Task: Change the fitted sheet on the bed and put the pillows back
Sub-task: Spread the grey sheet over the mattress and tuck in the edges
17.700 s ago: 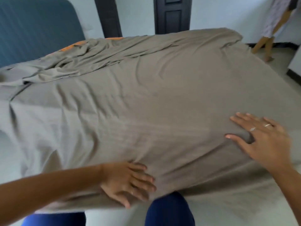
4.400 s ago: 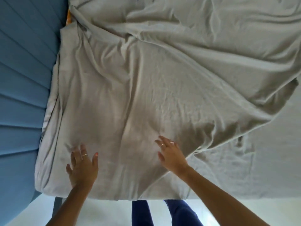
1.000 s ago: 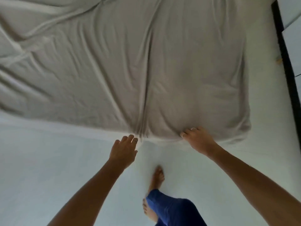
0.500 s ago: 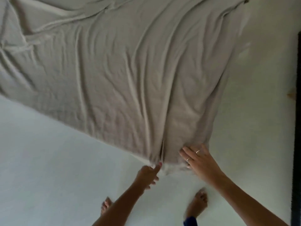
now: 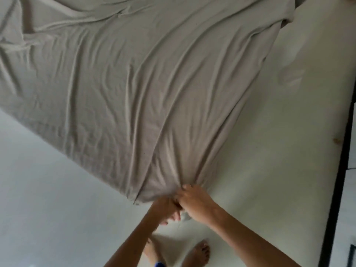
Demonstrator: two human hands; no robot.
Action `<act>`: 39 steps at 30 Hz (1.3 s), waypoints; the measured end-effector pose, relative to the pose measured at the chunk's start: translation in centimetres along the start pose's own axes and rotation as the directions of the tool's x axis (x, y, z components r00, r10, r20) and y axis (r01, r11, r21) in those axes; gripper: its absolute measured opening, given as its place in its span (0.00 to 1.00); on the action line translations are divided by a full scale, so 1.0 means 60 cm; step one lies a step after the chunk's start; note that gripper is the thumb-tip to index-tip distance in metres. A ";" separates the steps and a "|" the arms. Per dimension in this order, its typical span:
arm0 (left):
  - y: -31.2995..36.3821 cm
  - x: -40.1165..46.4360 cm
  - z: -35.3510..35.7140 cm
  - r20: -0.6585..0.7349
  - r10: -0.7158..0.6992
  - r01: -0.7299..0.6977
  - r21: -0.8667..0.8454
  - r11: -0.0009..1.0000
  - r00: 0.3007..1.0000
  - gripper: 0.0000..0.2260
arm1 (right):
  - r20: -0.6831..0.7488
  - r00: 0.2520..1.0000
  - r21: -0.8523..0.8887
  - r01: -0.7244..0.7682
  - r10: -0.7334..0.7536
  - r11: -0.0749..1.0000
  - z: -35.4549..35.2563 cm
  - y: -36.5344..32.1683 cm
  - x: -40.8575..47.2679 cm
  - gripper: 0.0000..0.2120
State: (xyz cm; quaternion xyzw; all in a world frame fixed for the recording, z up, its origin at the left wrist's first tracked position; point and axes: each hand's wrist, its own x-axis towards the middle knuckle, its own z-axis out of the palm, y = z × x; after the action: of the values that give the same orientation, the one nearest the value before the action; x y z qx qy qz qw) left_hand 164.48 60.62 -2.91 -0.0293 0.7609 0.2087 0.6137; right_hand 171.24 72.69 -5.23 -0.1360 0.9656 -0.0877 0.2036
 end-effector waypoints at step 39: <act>0.525 0.285 0.088 -0.375 0.786 -0.179 0.840 0.513 0.492 0.18 | -0.100 0.974 -0.315 0.162 -0.203 0.935 -0.233 0.862 0.106 0.17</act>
State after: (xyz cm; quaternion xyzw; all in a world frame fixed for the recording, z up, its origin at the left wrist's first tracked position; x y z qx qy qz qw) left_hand 155.67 94.82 -11.07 0.3666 0.9213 0.0500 0.1198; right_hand 148.06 121.38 -6.62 -0.2490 0.9619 0.0351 0.1073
